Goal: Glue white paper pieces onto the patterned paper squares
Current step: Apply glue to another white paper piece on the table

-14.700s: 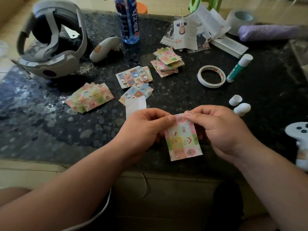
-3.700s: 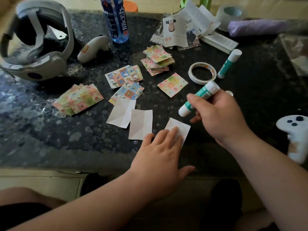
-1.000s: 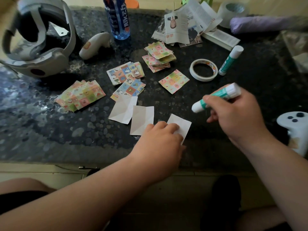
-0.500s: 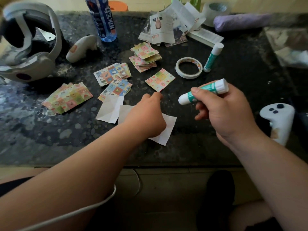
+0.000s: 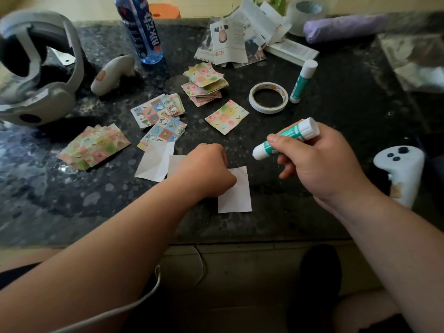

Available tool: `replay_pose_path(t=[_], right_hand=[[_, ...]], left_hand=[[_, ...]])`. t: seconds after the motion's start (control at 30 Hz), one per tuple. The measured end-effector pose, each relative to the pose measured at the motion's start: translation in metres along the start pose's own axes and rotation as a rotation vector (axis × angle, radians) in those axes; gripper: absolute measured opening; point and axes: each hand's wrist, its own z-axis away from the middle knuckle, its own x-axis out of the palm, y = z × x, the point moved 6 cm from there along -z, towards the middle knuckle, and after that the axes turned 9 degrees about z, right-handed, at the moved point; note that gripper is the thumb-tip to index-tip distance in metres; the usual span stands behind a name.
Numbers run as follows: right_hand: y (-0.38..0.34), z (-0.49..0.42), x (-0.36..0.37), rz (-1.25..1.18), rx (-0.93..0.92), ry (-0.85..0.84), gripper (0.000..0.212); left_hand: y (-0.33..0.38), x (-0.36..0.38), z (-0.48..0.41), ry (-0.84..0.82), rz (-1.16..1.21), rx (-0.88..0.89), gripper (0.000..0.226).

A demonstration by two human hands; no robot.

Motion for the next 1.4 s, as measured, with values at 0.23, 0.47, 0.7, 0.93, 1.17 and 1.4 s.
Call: replay_pose_path(t=[0.23, 0.47, 0.7, 0.93, 1.17, 1.4], right_hand=[[0.002, 0.001, 0.007, 0.052, 0.01, -0.038, 0.016], [0.007, -0.002, 0.018, 0.129, 0.035, -0.064, 0.019], [0.012, -0.004, 0.026, 0.321, 0.021, -0.09, 0.016], [0.008, -0.009, 0.038, 0.449, -0.012, -0.118, 0.017], [0.006, -0.007, 0.042, 0.563, -0.057, -0.136, 0.015], [0.006, -0.007, 0.042, 0.619, -0.075, -0.167, 0.017]], left_hand=[[-0.005, -0.002, 0.003, 0.029, -0.008, 0.025, 0.019], [-0.014, 0.008, 0.009, 0.012, -0.008, 0.114, 0.037], [-0.019, 0.017, 0.017, 0.033, -0.076, 0.207, 0.044], [-0.018, 0.018, 0.018, 0.072, -0.08, 0.239, 0.047], [-0.02, 0.018, 0.017, 0.076, -0.078, 0.243, 0.045], [-0.019, 0.019, 0.015, 0.077, -0.076, 0.251, 0.045]])
